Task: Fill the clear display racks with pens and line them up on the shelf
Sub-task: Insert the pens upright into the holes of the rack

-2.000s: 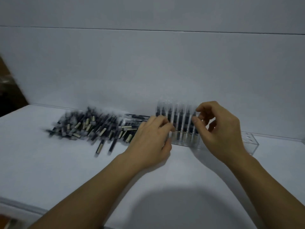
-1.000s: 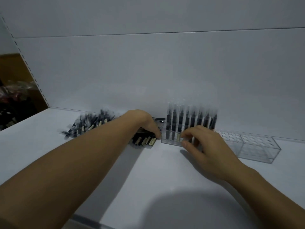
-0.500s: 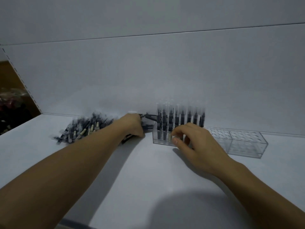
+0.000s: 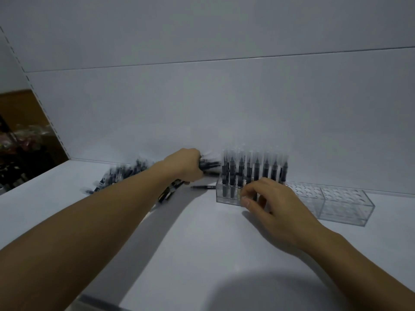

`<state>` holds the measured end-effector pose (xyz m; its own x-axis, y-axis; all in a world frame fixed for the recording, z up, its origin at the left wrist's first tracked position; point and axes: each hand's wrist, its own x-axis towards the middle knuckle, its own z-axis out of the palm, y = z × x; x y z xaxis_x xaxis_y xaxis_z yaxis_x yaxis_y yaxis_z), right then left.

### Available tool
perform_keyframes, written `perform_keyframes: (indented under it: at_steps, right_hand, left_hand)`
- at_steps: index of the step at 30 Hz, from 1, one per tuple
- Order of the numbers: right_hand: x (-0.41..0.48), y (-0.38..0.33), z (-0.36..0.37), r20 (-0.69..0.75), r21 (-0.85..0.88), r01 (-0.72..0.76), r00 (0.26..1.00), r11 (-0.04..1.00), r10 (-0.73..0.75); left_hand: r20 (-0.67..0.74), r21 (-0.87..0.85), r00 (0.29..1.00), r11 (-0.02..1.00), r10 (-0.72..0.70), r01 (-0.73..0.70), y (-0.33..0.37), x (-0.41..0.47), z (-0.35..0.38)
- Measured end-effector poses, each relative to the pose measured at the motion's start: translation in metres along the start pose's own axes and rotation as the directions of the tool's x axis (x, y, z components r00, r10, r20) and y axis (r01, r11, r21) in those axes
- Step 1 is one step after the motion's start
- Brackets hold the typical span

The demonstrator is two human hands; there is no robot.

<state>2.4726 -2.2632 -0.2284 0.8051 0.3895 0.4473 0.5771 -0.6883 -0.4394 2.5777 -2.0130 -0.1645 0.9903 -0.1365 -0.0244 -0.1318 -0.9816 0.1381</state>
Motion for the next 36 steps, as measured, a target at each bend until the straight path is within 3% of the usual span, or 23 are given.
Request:
perform_keyframes:
  at_steps: [4,8,13,16,18,20,24,28,31,33,36]
  right_hand:
    - [-0.001,0.002,-0.001,-0.001,-0.005,-0.004,1.0,1.0,0.004]
    - [-0.001,0.002,0.001,0.0,-0.016,-0.006,1.0,1.0,0.006]
    - [-0.001,0.0,0.0,0.008,-0.001,-0.007,1.0,1.0,0.007]
    - [0.001,-0.001,-0.004,-0.028,0.026,-0.014,1.0,1.0,0.015]
    - [0.002,-0.002,-0.008,-0.052,0.048,-0.029,0.998,0.998,0.031]
    - [0.004,-0.003,-0.014,-0.084,0.08,-0.053,0.995,0.995,0.059]
    - [0.006,-0.001,-0.028,-0.184,0.12,-0.08,0.978,0.99,0.101]
    - [0.008,0.004,-0.042,-0.232,0.28,-0.136,0.951,0.95,0.204]
    - [0.007,0.0,-0.049,-0.066,0.454,-0.164,0.974,0.876,0.216]
    - [0.006,-0.002,-0.048,0.047,0.433,-0.191,0.981,0.881,0.189]
    - [0.005,-0.006,-0.048,0.107,0.418,-0.232,0.973,0.878,0.207]
  left_hand:
    - [-0.059,-0.207,0.997,0.978,-0.047,0.033,-0.01,-0.003,-0.013]
    - [-0.153,-0.52,0.982,0.854,-0.111,0.015,-0.015,-0.016,-0.024]
    - [-0.254,-0.788,0.955,0.605,-0.156,-0.111,-0.011,-0.035,-0.04]
    - [-0.326,-0.91,0.934,0.315,-0.146,-0.268,0.002,-0.054,-0.046]
    - [-0.39,-0.912,0.917,0.173,-0.087,-0.372,0.018,-0.07,-0.045]
    - [-0.445,-0.891,0.896,0.097,0.015,-0.444,0.034,-0.082,-0.039]
    - [-0.489,-0.841,0.849,0.148,0.199,-0.52,0.069,-0.087,-0.026]
    - [-0.463,-0.863,0.84,0.07,0.283,-0.5,0.096,-0.079,-0.013]
    - [-0.482,-0.872,0.85,-0.026,0.213,-0.488,0.105,-0.072,-0.005]
    - [-0.459,-0.888,0.873,-0.113,0.165,-0.446,0.107,-0.069,0.001]
    - [-0.439,-0.895,0.889,-0.149,0.13,-0.42,0.107,-0.066,0.012]
